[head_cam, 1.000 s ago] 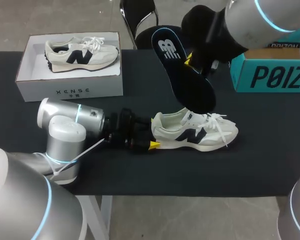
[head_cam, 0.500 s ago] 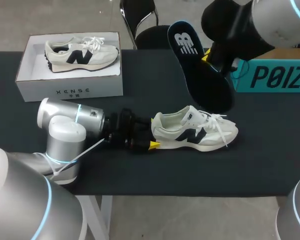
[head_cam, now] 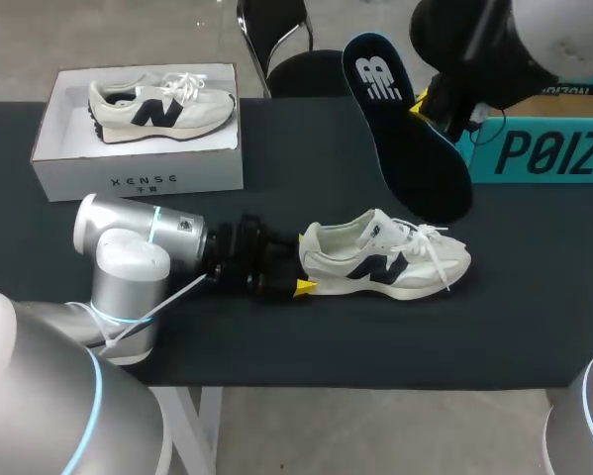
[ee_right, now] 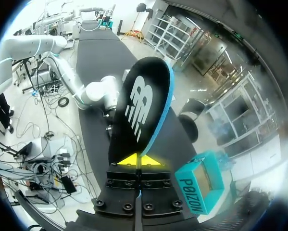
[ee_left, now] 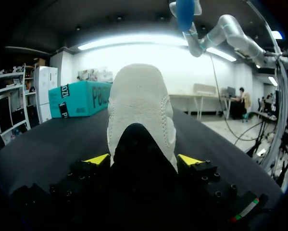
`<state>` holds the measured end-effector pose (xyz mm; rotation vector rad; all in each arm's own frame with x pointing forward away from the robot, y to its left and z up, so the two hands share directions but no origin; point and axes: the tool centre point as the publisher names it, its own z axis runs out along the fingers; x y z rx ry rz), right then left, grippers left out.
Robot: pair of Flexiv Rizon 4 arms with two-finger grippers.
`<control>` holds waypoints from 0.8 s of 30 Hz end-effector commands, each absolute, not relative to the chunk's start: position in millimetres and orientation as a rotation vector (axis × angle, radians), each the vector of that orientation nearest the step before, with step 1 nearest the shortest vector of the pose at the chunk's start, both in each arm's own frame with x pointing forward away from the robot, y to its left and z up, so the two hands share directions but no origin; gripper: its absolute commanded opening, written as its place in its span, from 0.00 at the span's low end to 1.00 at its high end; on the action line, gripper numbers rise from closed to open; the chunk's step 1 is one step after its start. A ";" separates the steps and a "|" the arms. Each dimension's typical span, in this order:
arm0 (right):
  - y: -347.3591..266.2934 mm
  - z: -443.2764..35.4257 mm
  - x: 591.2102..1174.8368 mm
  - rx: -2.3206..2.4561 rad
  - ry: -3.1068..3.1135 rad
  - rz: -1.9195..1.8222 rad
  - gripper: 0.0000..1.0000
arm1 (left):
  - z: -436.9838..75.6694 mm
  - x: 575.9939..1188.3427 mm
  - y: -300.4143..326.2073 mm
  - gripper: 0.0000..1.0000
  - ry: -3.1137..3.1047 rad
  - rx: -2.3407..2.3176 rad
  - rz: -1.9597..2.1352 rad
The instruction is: Take the shoe out of the shoebox, open the shoe tongue, remove and reinsert the insole, then place the shoe into the shoebox
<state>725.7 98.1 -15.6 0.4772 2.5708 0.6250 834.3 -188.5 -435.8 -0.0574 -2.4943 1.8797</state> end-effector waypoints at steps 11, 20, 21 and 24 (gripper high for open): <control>100.9 -14.8 733.7 0.499 2.598 0.649 0.00 | -439.4 833.6 -189.8 0.00 -2.494 -0.057 1.879; 102.2 -3.3 746.0 0.604 2.688 0.693 0.00 | -439.4 833.6 -189.8 0.00 -2.494 -0.057 1.879; 101.7 -2.4 747.0 0.612 2.700 0.701 0.00 | -439.4 833.6 -189.8 0.00 -2.494 -0.057 1.879; 99.9 -2.2 749.7 0.646 2.732 0.702 0.00 | -439.4 833.6 -189.8 0.00 -2.494 -0.057 1.879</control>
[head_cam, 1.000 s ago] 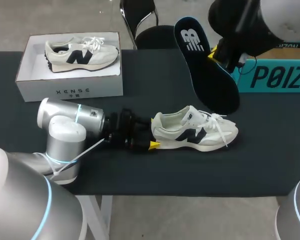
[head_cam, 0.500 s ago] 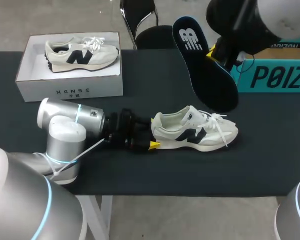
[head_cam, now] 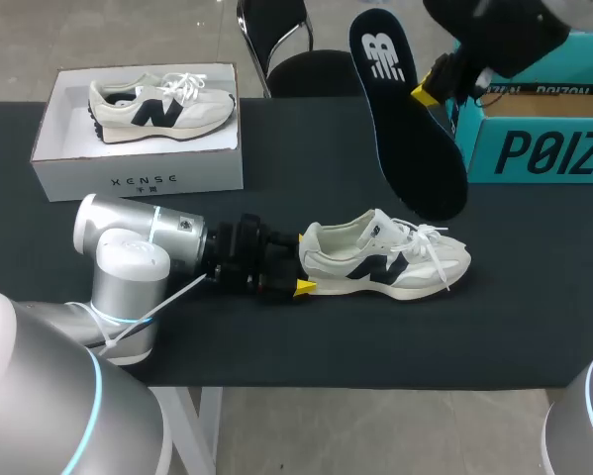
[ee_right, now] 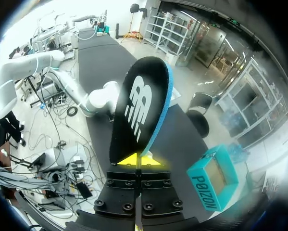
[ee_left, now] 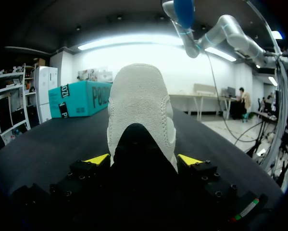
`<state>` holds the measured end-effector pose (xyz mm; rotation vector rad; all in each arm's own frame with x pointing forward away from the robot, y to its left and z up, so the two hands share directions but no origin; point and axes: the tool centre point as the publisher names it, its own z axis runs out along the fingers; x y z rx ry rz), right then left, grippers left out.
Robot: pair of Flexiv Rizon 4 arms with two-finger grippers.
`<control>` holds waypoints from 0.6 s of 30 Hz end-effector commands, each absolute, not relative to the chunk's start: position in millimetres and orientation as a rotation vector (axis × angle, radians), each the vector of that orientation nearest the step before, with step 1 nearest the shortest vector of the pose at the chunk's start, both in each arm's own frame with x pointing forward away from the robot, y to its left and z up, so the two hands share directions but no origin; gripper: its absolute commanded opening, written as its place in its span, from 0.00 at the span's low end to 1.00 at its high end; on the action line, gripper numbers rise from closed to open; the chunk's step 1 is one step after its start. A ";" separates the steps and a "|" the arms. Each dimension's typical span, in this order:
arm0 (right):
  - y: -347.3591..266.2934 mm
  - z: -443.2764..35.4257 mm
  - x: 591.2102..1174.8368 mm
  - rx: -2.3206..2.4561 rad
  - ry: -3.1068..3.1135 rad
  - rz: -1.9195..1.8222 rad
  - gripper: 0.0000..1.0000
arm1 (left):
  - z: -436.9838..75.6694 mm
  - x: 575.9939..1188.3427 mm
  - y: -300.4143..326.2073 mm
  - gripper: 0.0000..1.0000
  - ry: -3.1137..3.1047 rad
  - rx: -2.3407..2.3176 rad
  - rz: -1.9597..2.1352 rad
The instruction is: Take the shoe out of the shoebox, open the shoe tongue, remove and reinsert the insole, then place the shoe into the shoebox
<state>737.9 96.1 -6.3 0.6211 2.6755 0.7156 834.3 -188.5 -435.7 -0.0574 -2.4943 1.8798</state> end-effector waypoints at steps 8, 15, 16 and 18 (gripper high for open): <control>100.3 2.0 750.5 0.680 2.749 0.643 0.00 | -439.4 833.6 -189.8 0.00 -2.494 -0.057 1.879; 100.3 2.0 750.5 0.680 2.749 0.643 0.00 | -439.4 833.6 -189.8 0.00 -2.494 -0.057 1.879; 100.3 2.0 750.5 0.680 2.749 0.643 0.00 | -439.4 833.6 -189.8 0.00 -2.494 -0.057 1.879; 100.3 2.0 750.5 0.680 2.749 0.643 0.00 | -439.4 833.6 -189.8 0.00 -2.494 -0.057 1.879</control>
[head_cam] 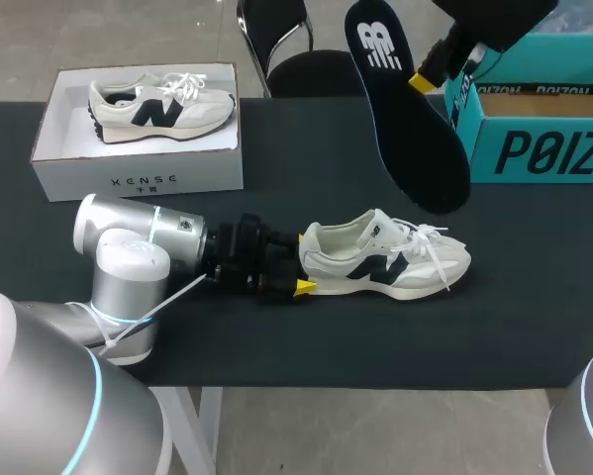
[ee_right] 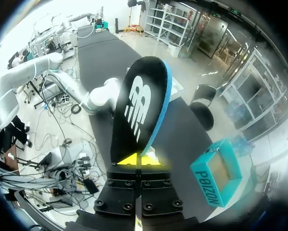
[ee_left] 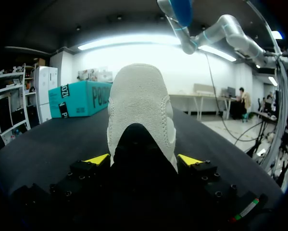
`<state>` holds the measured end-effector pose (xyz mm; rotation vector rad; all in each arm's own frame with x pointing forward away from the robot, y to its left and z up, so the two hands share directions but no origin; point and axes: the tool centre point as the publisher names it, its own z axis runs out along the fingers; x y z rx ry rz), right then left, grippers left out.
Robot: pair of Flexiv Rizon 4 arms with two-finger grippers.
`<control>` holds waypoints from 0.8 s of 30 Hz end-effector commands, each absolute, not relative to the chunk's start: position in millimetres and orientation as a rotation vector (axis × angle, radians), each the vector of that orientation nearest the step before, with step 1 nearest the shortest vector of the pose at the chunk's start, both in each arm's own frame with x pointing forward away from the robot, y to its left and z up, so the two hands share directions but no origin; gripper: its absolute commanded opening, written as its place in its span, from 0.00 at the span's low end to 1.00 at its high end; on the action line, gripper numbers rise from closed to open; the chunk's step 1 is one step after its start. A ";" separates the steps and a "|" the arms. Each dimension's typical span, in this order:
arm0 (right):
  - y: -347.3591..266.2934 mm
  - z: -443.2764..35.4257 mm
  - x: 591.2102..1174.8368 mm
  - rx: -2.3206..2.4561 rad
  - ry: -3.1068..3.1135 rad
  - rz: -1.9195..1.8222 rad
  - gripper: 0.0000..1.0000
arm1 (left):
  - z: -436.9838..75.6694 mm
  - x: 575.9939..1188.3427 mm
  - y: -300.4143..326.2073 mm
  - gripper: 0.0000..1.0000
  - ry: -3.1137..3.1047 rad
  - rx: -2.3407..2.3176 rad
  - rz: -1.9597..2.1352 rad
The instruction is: Take the shoe out of the shoebox, open the shoe tongue, remove and reinsert the insole, then place the shoe into the shoebox
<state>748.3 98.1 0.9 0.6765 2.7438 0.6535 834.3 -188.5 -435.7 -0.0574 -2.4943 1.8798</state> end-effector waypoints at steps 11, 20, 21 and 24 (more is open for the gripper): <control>100.3 2.0 750.5 0.680 2.749 0.643 0.00 | -438.8 835.2 -189.2 1.00 -2.516 -0.065 1.879; 100.3 2.0 750.5 0.680 2.749 0.643 0.00 | -432.7 845.7 -182.7 1.00 -2.695 -0.152 1.677; 100.3 2.0 750.5 0.680 2.749 0.643 0.00 | -432.8 846.7 -181.4 1.00 -2.734 -0.197 1.626; 100.3 2.0 750.5 0.680 2.749 0.643 0.00 | -432.9 848.9 -176.4 1.00 -2.789 -0.286 1.498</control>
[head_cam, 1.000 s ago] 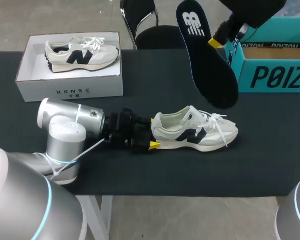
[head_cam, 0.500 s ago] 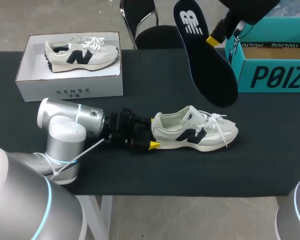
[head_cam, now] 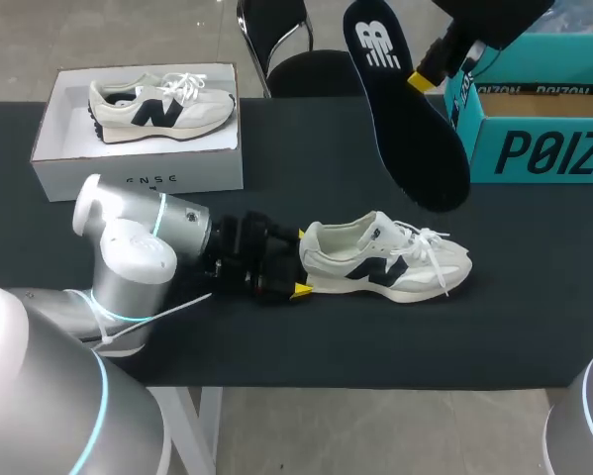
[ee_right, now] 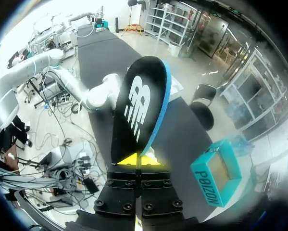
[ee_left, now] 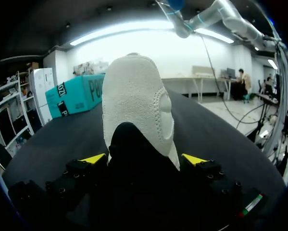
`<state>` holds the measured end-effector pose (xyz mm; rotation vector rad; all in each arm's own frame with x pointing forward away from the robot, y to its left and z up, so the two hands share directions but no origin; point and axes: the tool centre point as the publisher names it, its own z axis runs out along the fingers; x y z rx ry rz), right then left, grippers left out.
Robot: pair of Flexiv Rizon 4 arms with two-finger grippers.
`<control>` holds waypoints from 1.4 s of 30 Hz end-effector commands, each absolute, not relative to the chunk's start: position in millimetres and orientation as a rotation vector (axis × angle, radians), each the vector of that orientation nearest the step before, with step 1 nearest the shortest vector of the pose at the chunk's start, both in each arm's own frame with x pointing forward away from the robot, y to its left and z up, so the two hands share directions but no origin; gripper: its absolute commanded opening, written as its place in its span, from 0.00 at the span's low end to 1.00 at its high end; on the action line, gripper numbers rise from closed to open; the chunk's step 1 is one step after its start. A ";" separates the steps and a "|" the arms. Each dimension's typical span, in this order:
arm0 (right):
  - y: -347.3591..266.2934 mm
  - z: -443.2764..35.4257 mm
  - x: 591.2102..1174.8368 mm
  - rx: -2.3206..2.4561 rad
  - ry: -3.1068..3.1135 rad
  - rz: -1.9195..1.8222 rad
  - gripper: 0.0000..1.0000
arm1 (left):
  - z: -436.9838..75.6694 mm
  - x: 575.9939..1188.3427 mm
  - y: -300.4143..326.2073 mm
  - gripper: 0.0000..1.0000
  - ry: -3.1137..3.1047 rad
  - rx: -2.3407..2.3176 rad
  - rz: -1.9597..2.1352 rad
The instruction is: Take the shoe out of the shoebox, open the shoe tongue, remove and reinsert the insole, then place the shoe into the shoebox
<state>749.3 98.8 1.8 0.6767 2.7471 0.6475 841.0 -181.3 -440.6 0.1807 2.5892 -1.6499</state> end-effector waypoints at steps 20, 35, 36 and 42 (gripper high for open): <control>100.3 2.0 750.5 0.680 2.749 0.643 0.00 | -372.9 867.9 -145.2 1.00 3.075 0.499 -0.794; 100.3 2.0 750.5 0.680 2.749 0.643 0.00 | -354.2 864.8 -147.6 1.00 3.067 0.578 -0.636; 100.3 2.0 750.5 0.680 2.749 0.643 0.00 | -353.7 864.9 -148.0 1.00 3.064 0.579 -0.638; 100.3 2.0 750.5 0.680 2.749 0.643 0.00 | -352.8 864.5 -150.7 1.00 3.056 0.575 -0.653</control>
